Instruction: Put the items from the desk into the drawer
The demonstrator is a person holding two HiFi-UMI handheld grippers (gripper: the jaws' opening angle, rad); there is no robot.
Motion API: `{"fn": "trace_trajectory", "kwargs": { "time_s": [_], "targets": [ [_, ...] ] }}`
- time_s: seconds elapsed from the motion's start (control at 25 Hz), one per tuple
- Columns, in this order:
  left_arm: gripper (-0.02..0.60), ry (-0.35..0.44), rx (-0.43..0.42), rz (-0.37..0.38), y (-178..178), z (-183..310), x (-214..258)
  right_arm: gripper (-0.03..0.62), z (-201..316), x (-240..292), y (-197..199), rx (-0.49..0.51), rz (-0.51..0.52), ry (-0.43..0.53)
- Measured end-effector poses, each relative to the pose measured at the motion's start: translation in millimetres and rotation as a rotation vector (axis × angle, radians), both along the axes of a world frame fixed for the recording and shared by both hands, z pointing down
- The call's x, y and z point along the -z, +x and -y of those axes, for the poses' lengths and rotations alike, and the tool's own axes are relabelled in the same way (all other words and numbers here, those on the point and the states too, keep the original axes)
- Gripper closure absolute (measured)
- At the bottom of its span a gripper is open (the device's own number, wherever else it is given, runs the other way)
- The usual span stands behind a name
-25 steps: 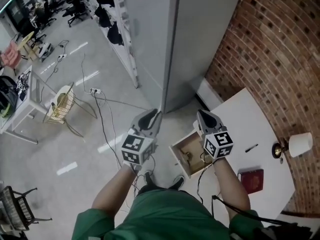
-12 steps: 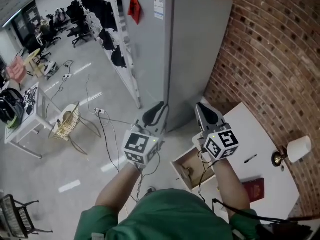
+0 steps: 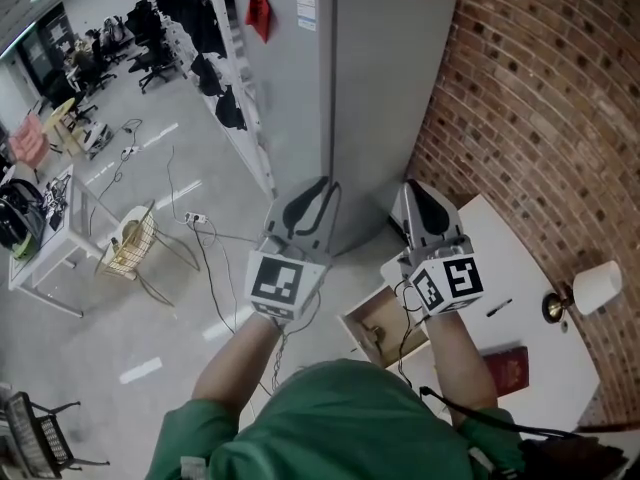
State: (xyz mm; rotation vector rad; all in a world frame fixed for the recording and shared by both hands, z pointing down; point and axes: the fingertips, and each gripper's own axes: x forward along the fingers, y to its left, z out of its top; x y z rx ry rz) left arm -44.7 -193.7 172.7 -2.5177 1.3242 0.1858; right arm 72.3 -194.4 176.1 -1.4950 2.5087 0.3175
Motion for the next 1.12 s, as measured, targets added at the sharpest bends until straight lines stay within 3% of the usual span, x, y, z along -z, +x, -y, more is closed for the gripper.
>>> {"fn": "trace_trajectory", "kwargs": {
  "time_s": [0.2, 0.4, 1.12],
  "targets": [
    [0.534, -0.009, 0.003, -0.021, -2, 1, -3, 0.591, -1, -2, 1, -0.054, -0.089, 0.016],
    [0.535, -0.024, 0.001, -0.037, -2, 2, -8, 0.591, -2, -6, -3, -0.047, -0.122, 0.013],
    [0.538, -0.051, -0.022, -0.058, 4, -10, -16, 0.591, -18, -9, -7, -0.052, -0.174, 0.033]
  ]
}}
